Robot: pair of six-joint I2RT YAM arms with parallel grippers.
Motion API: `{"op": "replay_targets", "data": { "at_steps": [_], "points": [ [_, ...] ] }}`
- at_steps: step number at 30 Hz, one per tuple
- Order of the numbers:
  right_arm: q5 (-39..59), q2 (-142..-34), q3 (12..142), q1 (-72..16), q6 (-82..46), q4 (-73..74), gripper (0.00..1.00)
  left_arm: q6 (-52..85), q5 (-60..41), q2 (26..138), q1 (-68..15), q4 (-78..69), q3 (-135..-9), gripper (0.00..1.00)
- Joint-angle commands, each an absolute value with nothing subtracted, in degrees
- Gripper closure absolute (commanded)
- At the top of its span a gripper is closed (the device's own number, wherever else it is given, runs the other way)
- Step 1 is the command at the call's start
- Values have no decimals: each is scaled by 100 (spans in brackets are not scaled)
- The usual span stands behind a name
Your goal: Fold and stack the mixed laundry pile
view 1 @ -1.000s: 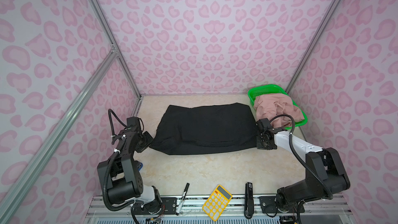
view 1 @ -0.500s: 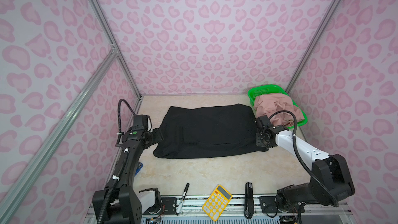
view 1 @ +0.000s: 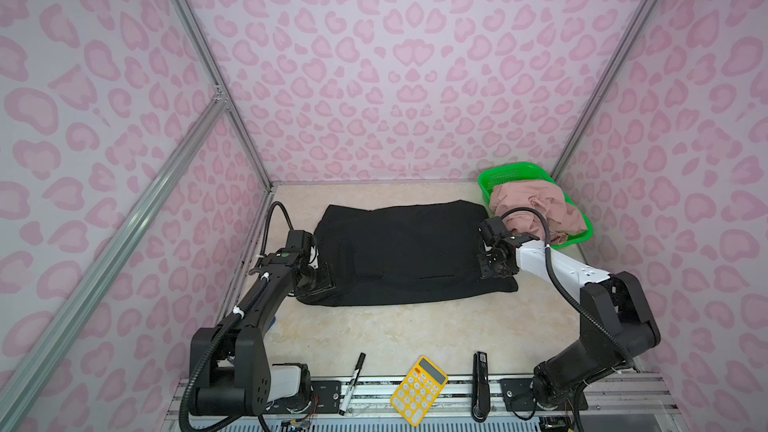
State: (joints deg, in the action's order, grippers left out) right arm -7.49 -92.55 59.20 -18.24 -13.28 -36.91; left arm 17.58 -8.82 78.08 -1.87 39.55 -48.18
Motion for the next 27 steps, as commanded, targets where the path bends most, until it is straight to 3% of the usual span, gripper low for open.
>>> {"op": "replay_targets", "data": {
  "at_steps": [1,7,9,12,13,25,27],
  "points": [
    [-704,-9476,5992,-1664,-1457,-3625,42,1960,-647,8098,-214,3765,-4946,36],
    [-767,-9603,5889,-1343,-1504,-3433,46,2380,-709,8390,-216,3236,-4765,50],
    [-807,-9667,5893,-1309,-1496,-3427,49,2503,-726,8559,-219,3026,-4686,62],
    [-862,-9775,5918,-1309,-1540,-3476,54,2600,-409,8813,-207,2988,-4737,90],
    [-861,-9785,5914,-1309,-1558,-3480,55,2618,-267,8843,-199,3018,-4776,95],
    [-834,-9723,5724,-1320,-1702,-3454,70,2476,222,8246,507,3647,-5351,97],
    [-843,-9724,5755,-1398,-1696,-3485,70,2421,239,8341,597,3708,-5331,91]
  ]
}}
